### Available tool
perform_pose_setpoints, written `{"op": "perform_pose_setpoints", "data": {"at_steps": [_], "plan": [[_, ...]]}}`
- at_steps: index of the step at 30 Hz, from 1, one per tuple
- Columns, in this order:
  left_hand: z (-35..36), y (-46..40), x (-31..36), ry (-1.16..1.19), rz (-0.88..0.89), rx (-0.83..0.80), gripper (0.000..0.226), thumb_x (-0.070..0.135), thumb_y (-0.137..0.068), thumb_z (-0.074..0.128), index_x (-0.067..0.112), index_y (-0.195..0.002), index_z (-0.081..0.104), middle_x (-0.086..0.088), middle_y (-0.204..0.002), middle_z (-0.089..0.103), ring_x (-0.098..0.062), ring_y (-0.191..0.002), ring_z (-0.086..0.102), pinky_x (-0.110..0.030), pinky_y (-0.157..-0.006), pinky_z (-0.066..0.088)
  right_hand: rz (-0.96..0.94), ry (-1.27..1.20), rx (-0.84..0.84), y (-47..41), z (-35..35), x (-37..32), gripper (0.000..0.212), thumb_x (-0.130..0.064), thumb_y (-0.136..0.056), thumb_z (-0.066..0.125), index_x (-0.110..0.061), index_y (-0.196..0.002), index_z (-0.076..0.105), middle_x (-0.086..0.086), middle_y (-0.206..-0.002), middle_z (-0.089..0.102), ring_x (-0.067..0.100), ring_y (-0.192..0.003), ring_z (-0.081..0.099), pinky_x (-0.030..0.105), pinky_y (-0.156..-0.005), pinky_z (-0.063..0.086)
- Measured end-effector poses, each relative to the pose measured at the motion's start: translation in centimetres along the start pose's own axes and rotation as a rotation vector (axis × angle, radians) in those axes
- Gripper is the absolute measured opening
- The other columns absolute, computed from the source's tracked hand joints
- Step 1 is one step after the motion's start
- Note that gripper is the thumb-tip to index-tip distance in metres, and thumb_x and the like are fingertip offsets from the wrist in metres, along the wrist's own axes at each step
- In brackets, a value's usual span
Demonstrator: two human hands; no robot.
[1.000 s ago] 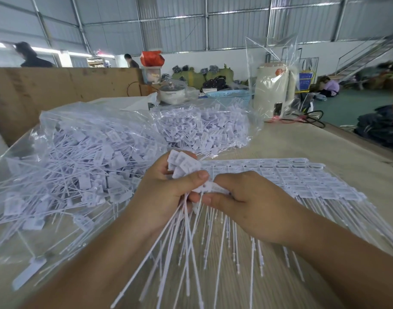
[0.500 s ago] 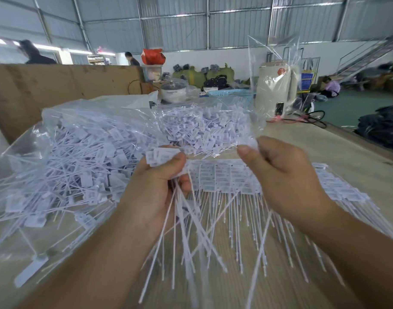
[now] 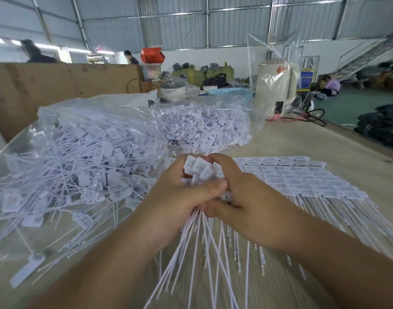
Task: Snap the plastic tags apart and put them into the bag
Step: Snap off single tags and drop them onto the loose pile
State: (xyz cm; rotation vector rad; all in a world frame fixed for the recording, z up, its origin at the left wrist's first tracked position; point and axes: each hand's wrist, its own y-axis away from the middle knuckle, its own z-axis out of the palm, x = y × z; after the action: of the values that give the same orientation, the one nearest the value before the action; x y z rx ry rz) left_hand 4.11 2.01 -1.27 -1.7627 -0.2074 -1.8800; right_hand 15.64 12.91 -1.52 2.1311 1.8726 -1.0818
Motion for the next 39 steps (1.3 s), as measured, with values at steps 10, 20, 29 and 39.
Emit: {"op": "perform_pose_setpoints", "data": {"at_steps": [10,20,29,39], "plan": [[-1.7,-0.6,0.5,-0.029,0.029,0.133,0.035,0.009,-0.063,0.075,0.016,-0.096,0.066,-0.007,-0.073,0.07,-0.022,-0.057,0.065,-0.03,-0.048,0.052,0.049,0.058,-0.011,0.2,-1.5,-0.1,0.039,-0.061,-0.086,0.049,-0.022,-0.089,0.053,-0.007,-0.052,0.049,0.006,-0.043,0.044,0.033,-0.047,0.037],[-1.7,-0.5,0.8,0.016,-0.008,0.105,0.034,0.012,-0.061,0.075,0.013,-0.093,0.064,-0.007,-0.065,0.065,-0.016,-0.043,0.054,-0.026,-0.04,0.046,0.021,0.136,0.026,0.1,-1.2,-0.5,0.038,-0.043,-0.095,0.052,-0.03,-0.063,0.035,-0.015,-0.053,0.048,0.005,-0.049,0.045,0.021,-0.05,0.025],[-0.6,-0.6,1.0,0.166,-0.091,0.192,0.039,0.012,-0.063,0.07,0.013,-0.101,0.064,-0.01,-0.077,0.066,-0.016,-0.055,0.056,-0.027,-0.047,0.047,-0.029,0.165,0.236,-0.1,-0.7,-1.1,0.03,-0.046,-0.093,0.052,-0.03,-0.068,0.045,-0.012,-0.054,0.04,0.005,-0.052,0.042,0.031,-0.05,0.034],[-1.5,-0.9,0.5,0.247,-0.126,0.243,0.032,0.005,-0.081,0.065,0.007,-0.113,0.062,-0.007,-0.07,0.068,-0.014,-0.051,0.06,-0.027,-0.046,0.052,-0.09,0.197,0.4,-0.3,-0.3,-1.2,0.047,-0.033,-0.096,0.057,-0.033,-0.058,0.028,-0.011,-0.051,0.033,0.006,-0.049,0.036,0.025,-0.047,0.025]]}}
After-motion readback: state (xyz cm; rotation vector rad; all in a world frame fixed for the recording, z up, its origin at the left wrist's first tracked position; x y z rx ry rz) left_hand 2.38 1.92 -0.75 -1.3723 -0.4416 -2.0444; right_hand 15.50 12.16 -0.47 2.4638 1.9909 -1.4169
